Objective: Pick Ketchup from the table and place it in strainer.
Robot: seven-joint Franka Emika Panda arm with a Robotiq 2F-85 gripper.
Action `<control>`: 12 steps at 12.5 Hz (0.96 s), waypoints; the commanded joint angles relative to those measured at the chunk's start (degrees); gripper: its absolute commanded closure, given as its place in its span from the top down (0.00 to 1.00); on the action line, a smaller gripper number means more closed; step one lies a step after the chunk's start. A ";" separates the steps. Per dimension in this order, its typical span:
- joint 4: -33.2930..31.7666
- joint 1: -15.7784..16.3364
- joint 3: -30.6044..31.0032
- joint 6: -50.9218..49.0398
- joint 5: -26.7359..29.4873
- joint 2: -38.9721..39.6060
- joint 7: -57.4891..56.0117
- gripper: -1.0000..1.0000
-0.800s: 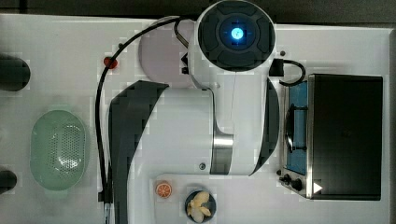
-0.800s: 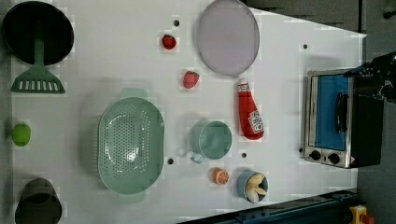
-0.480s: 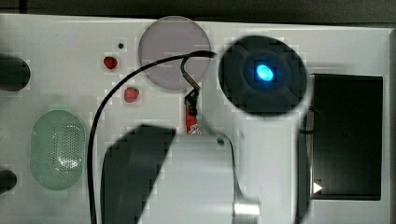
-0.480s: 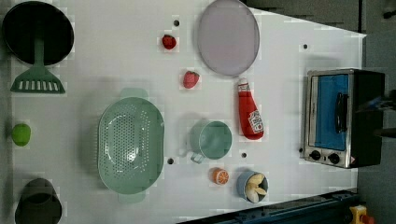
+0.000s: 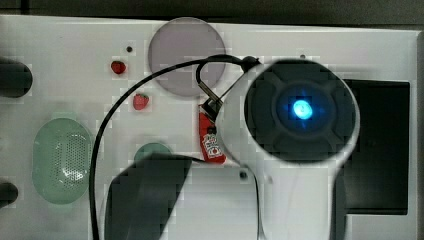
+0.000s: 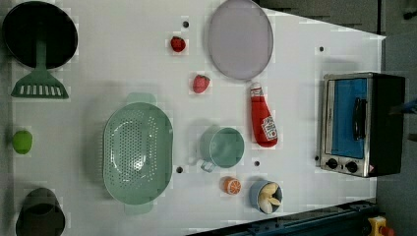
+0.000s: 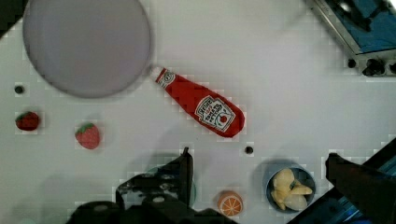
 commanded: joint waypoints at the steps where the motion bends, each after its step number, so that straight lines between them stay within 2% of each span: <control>1: -7.23 -0.15 1.75 4.11 0.16 5.83 -11.65 1.00; 8: -22.58 -0.05 2.71 26.10 0.13 8.88 -42.91 1.00; 12: -28.50 0.20 2.98 37.84 -0.01 13.46 -45.65 1.00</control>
